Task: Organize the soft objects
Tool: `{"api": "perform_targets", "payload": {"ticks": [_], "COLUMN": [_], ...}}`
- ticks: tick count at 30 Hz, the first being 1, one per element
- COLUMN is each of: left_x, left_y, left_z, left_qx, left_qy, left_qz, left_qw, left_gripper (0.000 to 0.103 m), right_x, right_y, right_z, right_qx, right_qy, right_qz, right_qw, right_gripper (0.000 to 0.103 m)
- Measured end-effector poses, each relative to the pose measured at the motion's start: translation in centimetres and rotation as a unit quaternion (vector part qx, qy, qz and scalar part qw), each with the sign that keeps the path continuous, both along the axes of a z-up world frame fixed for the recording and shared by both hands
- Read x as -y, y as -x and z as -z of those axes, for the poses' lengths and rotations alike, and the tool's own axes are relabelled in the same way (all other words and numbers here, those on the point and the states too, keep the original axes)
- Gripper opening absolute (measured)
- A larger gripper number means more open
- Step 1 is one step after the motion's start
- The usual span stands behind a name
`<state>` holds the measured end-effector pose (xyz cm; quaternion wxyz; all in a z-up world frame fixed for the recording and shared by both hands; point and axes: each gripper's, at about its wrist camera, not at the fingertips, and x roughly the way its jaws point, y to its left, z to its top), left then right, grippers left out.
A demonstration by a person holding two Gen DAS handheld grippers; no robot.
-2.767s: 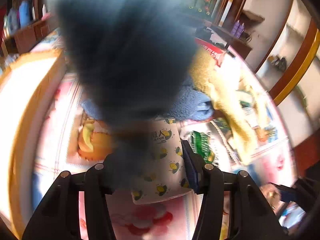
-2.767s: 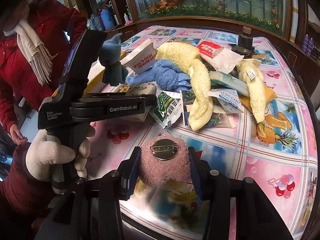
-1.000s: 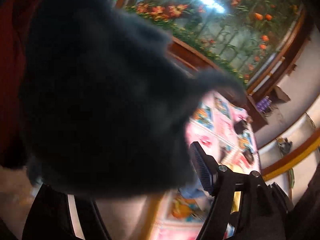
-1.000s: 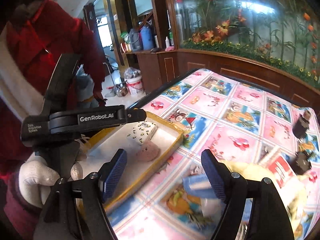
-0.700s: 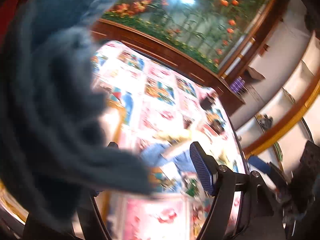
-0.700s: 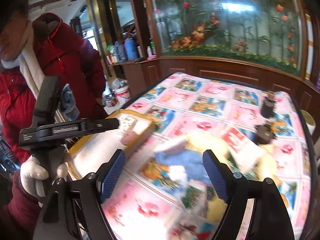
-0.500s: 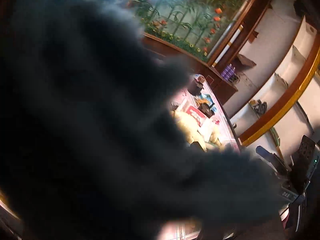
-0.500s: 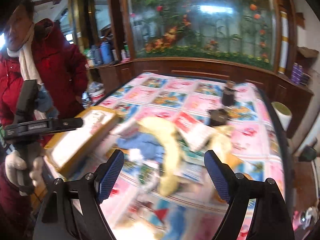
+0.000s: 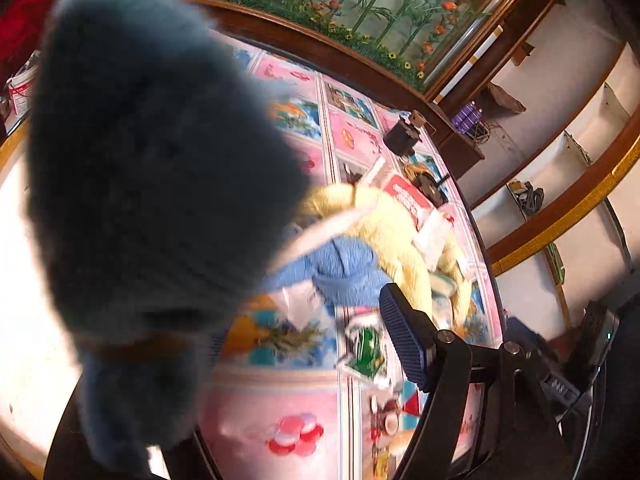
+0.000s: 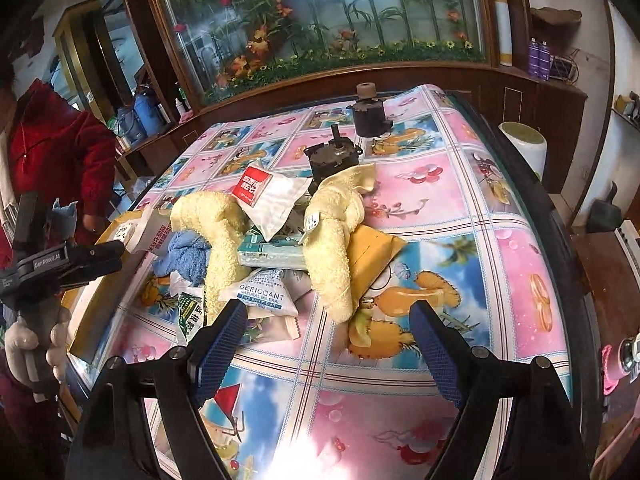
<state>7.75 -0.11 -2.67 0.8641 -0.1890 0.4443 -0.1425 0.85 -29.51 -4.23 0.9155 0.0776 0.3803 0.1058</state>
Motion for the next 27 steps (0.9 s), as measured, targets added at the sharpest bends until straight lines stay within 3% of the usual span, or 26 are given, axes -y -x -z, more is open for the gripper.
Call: {"api": "perform_targets", "payload": {"ticks": [2,4,6,14,17,22,25,27], "left_x": [1.0,3.0,3.5,3.8,4.3,4.0,4.6,5.1], "left_y": [-0.8,-0.7,-0.8,-4.2,-4.6,-3.8,-1.7,0.8], "left_z": [-0.5,-1.0,-0.6,0.4,0.6,-0.7,-1.6,-2.4], "left_qx": [0.03,0.071,0.09,0.095,0.098,0.119,0.16,0.208], "left_qy": [-0.028,-0.099,-0.131,-0.164,-0.206,-0.243,-0.241,-0.233], "left_qz": [0.013,0.036,0.052,0.084,0.07,0.052,0.058,0.061], "left_qw": [0.9991,0.9918,0.9858,0.9783,0.9712,0.9613,0.9556,0.948], "left_gripper": [0.073,0.073,0.073,0.073,0.073,0.073,0.073,0.073], "right_x": [-0.2,-0.3,-0.3,-0.7,-1.4,-2.4,-2.7,-3.2], "right_y": [-0.4,-1.0,-1.4,-3.4,-4.1,-4.9,-4.8,-4.4], "right_z": [0.5,0.9,1.1,0.7,0.8,1.7,1.2,0.2], "right_qx": [-0.006,-0.011,-0.014,-0.019,-0.018,-0.032,-0.027,-0.018], "right_qy": [-0.006,-0.012,-0.014,-0.018,-0.016,-0.016,-0.034,-0.053], "right_qz": [-0.003,-0.004,-0.007,-0.02,-0.027,-0.035,-0.043,-0.059], "right_qw": [1.0,1.0,1.0,0.999,0.999,0.999,0.998,0.997], "right_gripper": [0.085,0.085,0.085,0.085,0.085,0.085,0.085,0.085]}}
